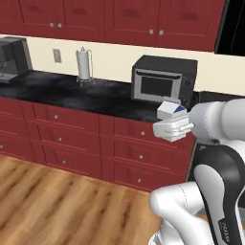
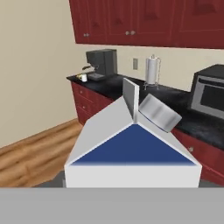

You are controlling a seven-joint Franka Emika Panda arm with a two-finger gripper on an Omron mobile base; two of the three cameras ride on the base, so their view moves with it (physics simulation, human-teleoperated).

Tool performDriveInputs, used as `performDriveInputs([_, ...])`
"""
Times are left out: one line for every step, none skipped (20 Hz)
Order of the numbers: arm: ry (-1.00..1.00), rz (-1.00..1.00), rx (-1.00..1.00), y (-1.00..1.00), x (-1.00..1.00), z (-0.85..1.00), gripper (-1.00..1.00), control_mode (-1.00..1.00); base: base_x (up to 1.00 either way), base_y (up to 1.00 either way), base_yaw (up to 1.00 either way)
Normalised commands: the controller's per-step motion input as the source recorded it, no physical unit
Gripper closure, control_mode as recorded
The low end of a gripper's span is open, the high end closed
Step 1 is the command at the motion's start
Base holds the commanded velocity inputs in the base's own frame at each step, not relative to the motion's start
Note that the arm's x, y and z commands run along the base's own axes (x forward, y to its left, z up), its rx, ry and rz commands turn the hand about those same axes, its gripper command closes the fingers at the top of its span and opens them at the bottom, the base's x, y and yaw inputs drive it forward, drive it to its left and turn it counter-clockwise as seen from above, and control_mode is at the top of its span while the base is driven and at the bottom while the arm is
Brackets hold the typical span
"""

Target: Take a sugar cube from the saucer and place it inside the coffee. Then, grab milk from the fridge and place it next to the coffee on the counter to sweeten the coffee.

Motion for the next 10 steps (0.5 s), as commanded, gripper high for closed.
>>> performDriveInputs([0.00, 0.00, 0.00, 0.00, 0.00, 0.00, 1.00, 1.00, 1.00, 1.00, -0.21])
performDriveInputs([0.00, 0.00, 0.00, 0.00, 0.00, 0.00, 1.00, 1.00, 1.00, 1.00, -0.22])
performDriveInputs([0.00, 0.00, 0.00, 0.00, 0.00, 0.00, 1.00, 1.00, 1.00, 1.00, -0.22])
performDriveInputs([0.00, 0.00, 0.00, 0.00, 0.00, 0.00, 1.00, 1.00, 1.00, 1.00, -0.21])
performDriveInputs([0.00, 0.00, 0.00, 0.00, 0.00, 0.00, 1.00, 1.00, 1.00, 1.00, -0.21])
performDriveInputs([0.00, 0.00, 0.00, 0.00, 0.00, 0.00, 1.00, 1.00, 0.94, 1.00, -0.23])
performDriveInputs([0.00, 0.00, 0.00, 0.00, 0.00, 0.00, 1.00, 1.00, 0.94, 1.00, -0.23])
performDriveInputs([0.00, 0.00, 0.00, 0.00, 0.00, 0.00, 1.00, 1.00, 0.91, 1.00, -0.21])
performDriveInputs([0.00, 0.00, 0.00, 0.00, 0.00, 0.00, 1.00, 1.00, 0.92, 1.00, -0.22])
performDriveInputs([0.00, 0.00, 0.00, 0.00, 0.00, 0.00, 1.00, 1.00, 0.88, 1.00, -0.23])
